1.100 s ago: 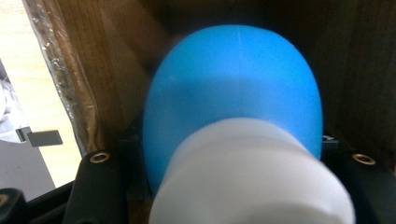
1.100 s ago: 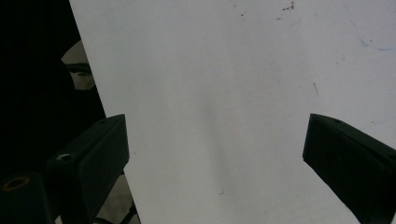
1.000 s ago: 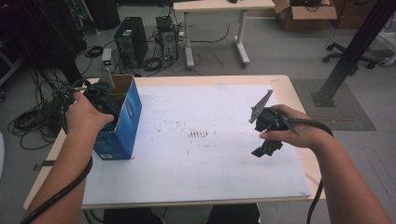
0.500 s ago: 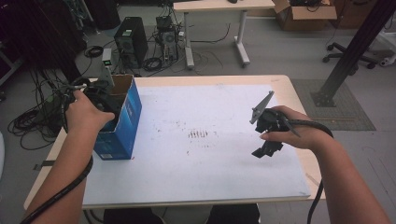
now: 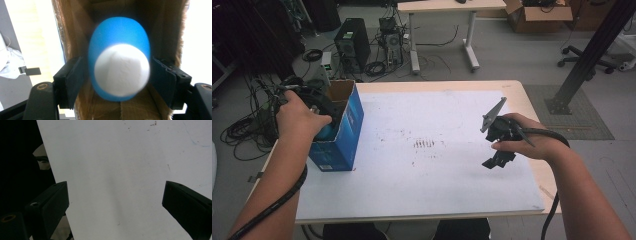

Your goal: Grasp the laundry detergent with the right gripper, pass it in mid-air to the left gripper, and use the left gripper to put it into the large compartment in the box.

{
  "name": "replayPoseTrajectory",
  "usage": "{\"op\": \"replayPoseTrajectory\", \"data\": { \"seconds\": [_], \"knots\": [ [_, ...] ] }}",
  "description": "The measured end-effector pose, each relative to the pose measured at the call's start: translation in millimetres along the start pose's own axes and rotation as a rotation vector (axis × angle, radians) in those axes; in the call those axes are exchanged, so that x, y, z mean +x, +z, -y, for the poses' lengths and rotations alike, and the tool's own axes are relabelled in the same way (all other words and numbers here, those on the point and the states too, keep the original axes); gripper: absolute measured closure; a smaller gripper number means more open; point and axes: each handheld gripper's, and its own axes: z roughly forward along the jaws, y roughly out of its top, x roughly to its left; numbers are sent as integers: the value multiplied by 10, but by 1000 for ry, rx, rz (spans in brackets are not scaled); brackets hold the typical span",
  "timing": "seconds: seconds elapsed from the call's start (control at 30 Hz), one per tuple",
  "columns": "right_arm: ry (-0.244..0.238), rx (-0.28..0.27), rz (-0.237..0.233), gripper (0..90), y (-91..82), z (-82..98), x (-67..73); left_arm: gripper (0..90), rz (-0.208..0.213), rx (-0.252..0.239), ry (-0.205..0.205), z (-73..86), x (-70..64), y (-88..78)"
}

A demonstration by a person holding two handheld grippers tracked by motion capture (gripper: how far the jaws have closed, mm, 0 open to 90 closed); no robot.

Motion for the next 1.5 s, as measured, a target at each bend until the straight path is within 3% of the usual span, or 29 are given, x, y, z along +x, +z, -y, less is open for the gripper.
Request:
{"op": "replayPoseTrajectory", "data": {
  "seconds": [0.63, 0.8, 0.87, 1.27, 1.5],
  "knots": [
    [-12, -2, 4, 71, -24, -43, 37, 206, -10, -56, 70, 114, -15, -197],
    [-12, -3, 5, 71, -38, -41, 46, 203, -33, -58, 81, 134, -24, -246],
    [-12, -4, 5, 71, -41, -41, 49, 145, -55, -64, 86, 140, -39, -266],
    [-11, -4, 8, 71, -69, -30, 65, 98, -42, -90, 116, 198, -63, -383],
    [-8, -4, 12, 71, -97, -15, 69, 26, -37, -118, 182, 234, -169, -521]
  ]
}}
